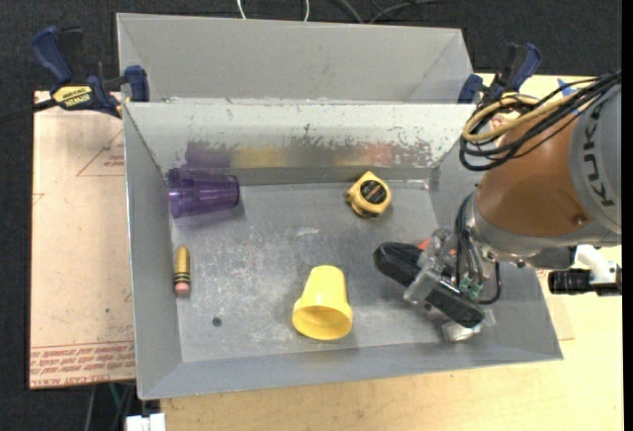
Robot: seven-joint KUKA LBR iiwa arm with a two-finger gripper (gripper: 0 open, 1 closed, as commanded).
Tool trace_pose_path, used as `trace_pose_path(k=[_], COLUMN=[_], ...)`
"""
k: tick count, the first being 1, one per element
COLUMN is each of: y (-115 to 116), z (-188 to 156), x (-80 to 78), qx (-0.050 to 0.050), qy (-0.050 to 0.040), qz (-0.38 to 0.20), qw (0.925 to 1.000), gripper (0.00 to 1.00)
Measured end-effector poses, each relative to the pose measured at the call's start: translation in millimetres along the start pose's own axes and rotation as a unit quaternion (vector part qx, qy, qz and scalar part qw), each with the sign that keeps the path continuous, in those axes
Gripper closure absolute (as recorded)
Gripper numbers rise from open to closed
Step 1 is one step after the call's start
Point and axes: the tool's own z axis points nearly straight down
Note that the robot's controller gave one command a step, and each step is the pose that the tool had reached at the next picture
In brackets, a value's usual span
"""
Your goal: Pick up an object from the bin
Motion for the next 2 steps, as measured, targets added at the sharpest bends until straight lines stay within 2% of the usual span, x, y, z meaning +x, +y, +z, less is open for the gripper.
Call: trace_pose_path(k=[1, 2], y=[0, 1], z=[-21, -31], x=[0.5, -0.4], qx=[0.001, 0.000], qy=[0.0027, 0.0012], qz=[-0.001, -0.001], qw=[1.0000, 1.0000], gripper=[1.00, 1.00])
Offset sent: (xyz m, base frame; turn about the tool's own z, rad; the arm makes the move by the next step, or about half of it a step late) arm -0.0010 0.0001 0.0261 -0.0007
